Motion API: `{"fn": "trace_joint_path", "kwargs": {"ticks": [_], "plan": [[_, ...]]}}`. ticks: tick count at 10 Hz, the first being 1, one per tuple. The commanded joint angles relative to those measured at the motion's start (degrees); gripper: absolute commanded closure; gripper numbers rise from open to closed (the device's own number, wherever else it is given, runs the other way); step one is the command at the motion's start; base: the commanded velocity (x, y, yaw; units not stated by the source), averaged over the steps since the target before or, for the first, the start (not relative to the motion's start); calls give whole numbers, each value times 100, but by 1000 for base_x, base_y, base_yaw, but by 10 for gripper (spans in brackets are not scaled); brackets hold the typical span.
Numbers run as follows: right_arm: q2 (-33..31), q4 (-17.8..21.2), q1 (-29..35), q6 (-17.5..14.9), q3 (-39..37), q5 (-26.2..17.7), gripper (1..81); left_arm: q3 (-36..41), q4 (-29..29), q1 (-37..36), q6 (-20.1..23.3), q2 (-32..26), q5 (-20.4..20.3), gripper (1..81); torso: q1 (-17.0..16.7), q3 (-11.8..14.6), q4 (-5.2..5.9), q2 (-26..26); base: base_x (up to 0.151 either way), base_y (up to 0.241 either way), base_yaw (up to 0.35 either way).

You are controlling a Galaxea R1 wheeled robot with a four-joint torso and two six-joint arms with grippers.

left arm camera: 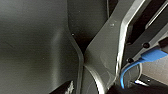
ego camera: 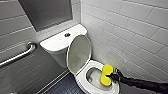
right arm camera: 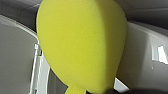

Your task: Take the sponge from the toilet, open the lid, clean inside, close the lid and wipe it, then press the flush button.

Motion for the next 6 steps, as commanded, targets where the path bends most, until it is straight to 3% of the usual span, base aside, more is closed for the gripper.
{"fn": "trace_joint_path", "kwargs": {"ticks": [1,6], "plan": [[-544,163,202,77,466,162,811,148,48,168,47,10,531,10,0,0,0,2,0,0,0],[-1283,234,-650,77,1283,953,811,43,57,168,188,186,531,10,0,0,0,-2,0,0,0]]}}
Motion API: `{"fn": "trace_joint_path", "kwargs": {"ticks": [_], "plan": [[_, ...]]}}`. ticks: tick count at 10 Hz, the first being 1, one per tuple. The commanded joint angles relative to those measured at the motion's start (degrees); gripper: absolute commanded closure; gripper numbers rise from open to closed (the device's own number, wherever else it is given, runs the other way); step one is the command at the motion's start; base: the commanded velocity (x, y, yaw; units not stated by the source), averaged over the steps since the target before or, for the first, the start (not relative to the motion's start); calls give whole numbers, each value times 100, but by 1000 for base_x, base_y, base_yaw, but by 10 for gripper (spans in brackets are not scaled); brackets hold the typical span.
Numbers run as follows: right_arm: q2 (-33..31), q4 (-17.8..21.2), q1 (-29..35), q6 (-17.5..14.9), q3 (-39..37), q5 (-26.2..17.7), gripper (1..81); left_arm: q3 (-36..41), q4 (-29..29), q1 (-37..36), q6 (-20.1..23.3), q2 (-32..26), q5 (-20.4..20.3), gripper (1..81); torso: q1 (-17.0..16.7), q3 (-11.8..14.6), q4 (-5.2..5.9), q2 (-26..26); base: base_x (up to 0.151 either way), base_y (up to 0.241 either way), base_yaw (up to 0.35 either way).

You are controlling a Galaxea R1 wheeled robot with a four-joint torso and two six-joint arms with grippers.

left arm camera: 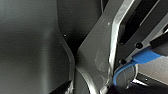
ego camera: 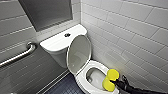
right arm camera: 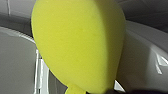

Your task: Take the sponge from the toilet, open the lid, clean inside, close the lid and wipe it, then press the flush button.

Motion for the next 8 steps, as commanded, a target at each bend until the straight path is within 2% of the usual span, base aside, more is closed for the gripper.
{"fn": "trace_joint_path", "kwargs": {"ticks": [1,4,8], "plan": [[-914,98,0,35,822,-8,811,55,37,168,91,55,518,10,0,0,0,0,0,0,0],[-1468,90,-527,26,1438,423,811,55,28,176,161,108,527,10,0,0,0,0,0,0,0],[-1653,55,-1222,-18,1834,609,811,55,28,194,214,135,518,10,0,2,0,-2,0,0,0]]}}
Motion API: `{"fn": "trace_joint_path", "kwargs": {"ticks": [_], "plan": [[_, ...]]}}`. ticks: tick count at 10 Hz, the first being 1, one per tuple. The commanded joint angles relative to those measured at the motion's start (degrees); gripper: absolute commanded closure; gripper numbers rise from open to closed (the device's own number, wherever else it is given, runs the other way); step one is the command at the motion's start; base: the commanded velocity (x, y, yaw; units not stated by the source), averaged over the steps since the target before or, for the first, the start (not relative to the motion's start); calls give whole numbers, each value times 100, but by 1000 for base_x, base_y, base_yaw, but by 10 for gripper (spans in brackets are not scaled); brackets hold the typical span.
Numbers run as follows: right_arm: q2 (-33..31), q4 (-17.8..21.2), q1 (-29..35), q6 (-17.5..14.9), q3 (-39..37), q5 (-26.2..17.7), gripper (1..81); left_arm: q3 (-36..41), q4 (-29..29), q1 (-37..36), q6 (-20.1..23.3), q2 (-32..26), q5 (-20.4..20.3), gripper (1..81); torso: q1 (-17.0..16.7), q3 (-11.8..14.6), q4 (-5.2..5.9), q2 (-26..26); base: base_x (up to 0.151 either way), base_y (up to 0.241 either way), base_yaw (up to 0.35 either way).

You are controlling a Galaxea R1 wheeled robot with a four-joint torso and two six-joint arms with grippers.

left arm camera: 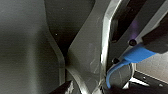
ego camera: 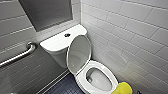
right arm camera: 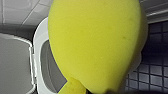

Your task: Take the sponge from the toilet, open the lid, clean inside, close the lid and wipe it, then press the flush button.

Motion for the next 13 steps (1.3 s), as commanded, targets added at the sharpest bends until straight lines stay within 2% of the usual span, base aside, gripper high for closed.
{"fn": "trace_joint_path", "kwargs": {"ticks": [1,2,4,6,9,13], "plan": [[-371,-5,-98,-37,500,-327,811,149,23,148,65,-45,512,10,0,0,0,0,0,0,0],[-424,-23,-318,-90,632,-362,811,149,32,121,65,-45,512,10,0,0,0,0,0,0,0],[-784,-32,-618,-406,1010,-397,811,149,32,68,65,-36,512,10,0,0,0,0,0,0,0],[-1171,-23,-566,-644,1511,-564,811,149,41,51,65,-36,512,10,0,0,0,0,0,0,0],[-1083,-40,128,-837,1845,-1241,811,140,41,51,74,-36,512,10,0,0,0,-2,0,0,0],[-758,73,1103,-820,1757,-1978,811,132,41,51,74,-27,512,10,0,0,0,-2,0,0,0]]}}
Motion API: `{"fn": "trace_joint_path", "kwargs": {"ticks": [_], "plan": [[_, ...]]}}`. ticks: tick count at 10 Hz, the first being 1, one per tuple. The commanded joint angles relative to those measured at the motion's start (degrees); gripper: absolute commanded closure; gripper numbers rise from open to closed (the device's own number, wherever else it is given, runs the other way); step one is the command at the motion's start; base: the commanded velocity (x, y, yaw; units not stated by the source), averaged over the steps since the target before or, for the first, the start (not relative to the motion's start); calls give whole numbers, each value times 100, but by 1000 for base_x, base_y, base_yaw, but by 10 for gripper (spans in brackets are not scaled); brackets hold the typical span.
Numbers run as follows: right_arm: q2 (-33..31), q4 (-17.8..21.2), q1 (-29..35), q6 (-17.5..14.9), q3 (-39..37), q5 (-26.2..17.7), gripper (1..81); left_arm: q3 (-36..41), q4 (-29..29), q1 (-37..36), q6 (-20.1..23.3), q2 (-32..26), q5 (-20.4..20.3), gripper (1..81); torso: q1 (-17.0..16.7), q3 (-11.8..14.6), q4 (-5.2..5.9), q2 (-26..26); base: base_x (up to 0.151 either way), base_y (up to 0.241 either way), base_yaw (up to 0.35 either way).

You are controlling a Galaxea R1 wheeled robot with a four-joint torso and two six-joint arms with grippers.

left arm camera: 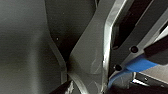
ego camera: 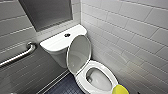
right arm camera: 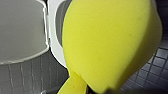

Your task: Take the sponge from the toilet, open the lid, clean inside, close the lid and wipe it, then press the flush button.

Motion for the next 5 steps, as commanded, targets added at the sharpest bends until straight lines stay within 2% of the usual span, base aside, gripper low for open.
{"fn": "trace_joint_path", "kwargs": {"ticks": [1,5], "plan": [[8,150,996,-39,102,-837,811,137,24,121,60,-21,514,10,0,0,0,0,0,0,0],[1036,203,2102,5,-856,-1733,811,84,6,121,43,-21,514,10,0,0,0,0,0,0,0]]}}
